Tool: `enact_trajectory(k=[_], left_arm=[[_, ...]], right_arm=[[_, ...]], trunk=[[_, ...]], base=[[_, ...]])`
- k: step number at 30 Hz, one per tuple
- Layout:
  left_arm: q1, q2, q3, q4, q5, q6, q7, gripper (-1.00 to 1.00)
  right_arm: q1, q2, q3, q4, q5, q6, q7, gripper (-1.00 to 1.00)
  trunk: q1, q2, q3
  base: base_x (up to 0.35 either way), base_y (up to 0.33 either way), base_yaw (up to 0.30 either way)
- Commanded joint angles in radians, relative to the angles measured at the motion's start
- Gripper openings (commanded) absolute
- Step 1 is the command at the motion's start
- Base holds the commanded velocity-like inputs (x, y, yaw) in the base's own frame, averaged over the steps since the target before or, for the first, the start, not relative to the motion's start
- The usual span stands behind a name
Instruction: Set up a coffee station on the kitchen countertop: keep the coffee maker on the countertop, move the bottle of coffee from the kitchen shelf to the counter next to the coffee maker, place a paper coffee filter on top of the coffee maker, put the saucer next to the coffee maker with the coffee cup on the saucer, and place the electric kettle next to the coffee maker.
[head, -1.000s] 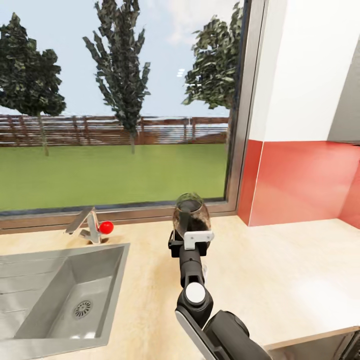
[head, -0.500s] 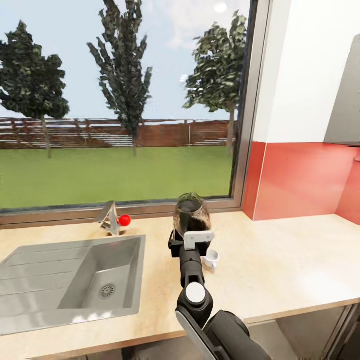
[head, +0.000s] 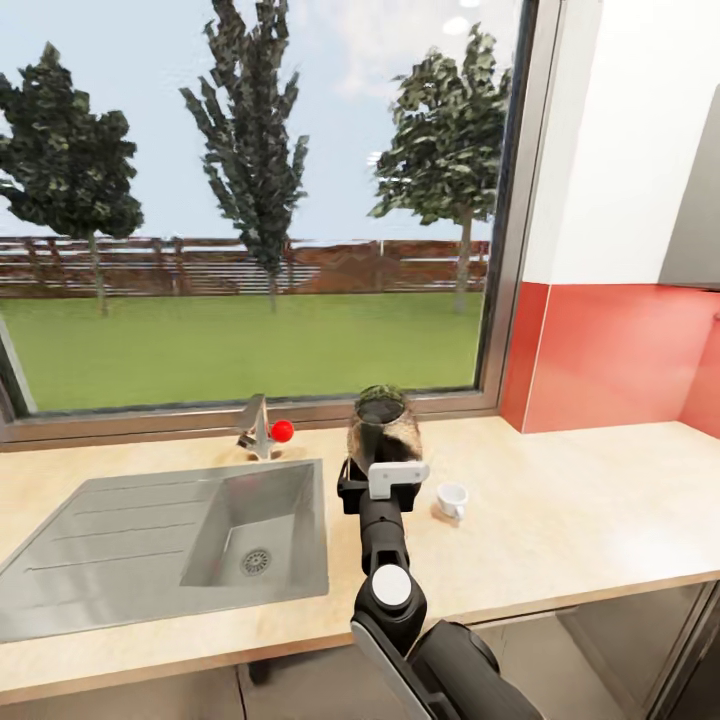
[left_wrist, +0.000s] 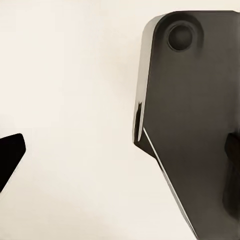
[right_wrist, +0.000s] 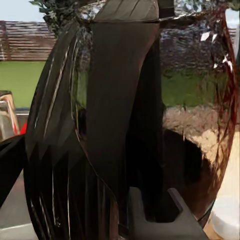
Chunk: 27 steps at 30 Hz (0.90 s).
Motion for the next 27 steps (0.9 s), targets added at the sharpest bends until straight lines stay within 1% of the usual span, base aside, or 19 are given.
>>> enact_trajectory(k=[1, 15, 19, 27], left_arm=[[0.0, -0.001, 0.008, 0.0, -0.01, -0.003, 0.0, 1.0], [-0.001, 0.0, 0.007, -0.001, -0.01, -0.003, 0.0, 1.0], [-0.001, -0.001, 0.008, -0.002, -0.009, -0.003, 0.0, 1.0], [-0.001, 0.001, 0.007, -0.002, -0.009, -0.003, 0.0, 1.0]], right_arm=[[-0.001, 0.0, 0.003, -0.001, 0.001, 0.007, -0.007, -1.0], [-0.001, 0.0, 0.004, -0.002, 0.001, 0.005, -0.006, -1.0], [-0.001, -0.001, 0.002, -0.002, 0.001, 0.005, -0.006, -1.0], [-0.001, 0.0, 0.002, -0.003, 0.001, 0.005, -0.006, -1.0]], trunk=[[0.0, -0.001, 0.0], [0.0, -0.001, 0.0], [0.0, -0.001, 0.0], [0.0, -0.001, 0.0]], base=[[-0.019, 0.299, 0.0], [-0.002, 0.288, 0.0], [0.0, 0.108, 0.0], [0.0, 0.006, 0.001]])
